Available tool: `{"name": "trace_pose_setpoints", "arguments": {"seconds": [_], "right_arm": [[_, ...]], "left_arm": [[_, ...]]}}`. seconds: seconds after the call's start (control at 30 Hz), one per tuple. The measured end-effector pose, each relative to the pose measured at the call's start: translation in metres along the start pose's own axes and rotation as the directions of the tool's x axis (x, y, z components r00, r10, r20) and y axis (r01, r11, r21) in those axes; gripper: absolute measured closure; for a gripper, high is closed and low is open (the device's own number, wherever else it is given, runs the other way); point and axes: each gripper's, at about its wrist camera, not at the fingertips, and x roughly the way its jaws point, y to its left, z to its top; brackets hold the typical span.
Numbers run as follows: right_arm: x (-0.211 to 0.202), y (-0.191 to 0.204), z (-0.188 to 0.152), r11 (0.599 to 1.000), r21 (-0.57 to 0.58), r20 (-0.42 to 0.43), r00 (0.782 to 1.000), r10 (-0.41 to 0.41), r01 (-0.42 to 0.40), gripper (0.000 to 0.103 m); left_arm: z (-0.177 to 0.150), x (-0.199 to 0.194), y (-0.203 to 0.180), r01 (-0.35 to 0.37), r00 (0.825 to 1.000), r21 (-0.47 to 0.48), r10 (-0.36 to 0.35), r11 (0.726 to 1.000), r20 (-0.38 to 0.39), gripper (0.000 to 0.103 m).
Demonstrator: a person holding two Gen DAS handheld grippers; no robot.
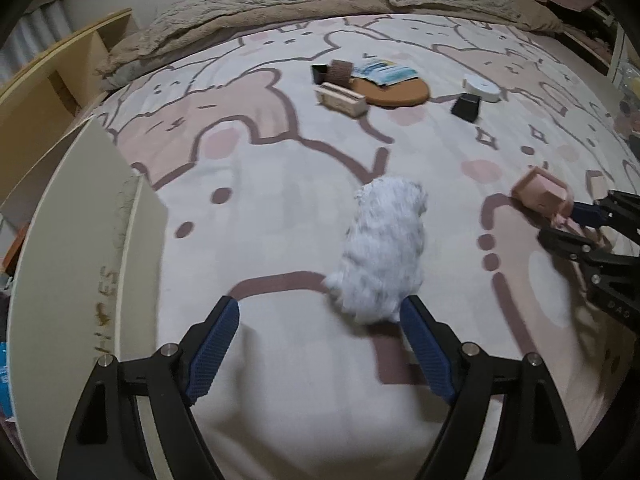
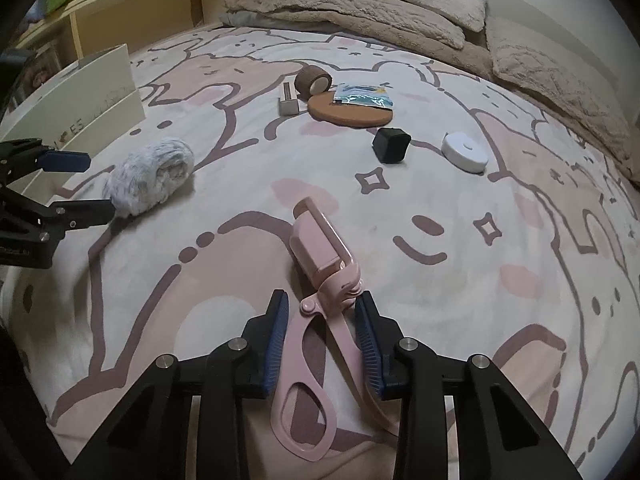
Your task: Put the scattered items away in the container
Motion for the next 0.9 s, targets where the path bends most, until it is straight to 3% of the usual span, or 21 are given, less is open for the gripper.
{"name": "trace_pose_setpoints", "arguments": {"seconds": [0.17,0.37,0.67,0.9], "right_arm": [[-0.001,-0.005,0.0,0.997,0.065,0.004,0.999,0.034,-0.034,0.068],[-0.005,-0.005,0.006,0.989,0.11,0.018,0.995,0.093,-0.095,0.072],[0.017,0.024,0.039,0.99,0.028,0.012,0.99,0.139,-0.139,0.072],[0.033,0.036,0.055,0.988,0.01,0.01,0.988,0.156,-0.156,0.072]], "left_arm": [[-0.003,0.001,0.007,0.004,1.0,-0.002,-0.004,1.0,-0.011,0.02],[-0.001,-0.011,-0.004,0.117,0.993,0.02,-0.117,0.993,0.015,0.02],[-0.003,0.006,-0.006,0.028,0.999,0.038,-0.027,0.999,-0.038,0.02],[0.001,0.015,0.016,-0.031,0.999,-0.056,0.029,0.998,-0.04,0.02]]}}
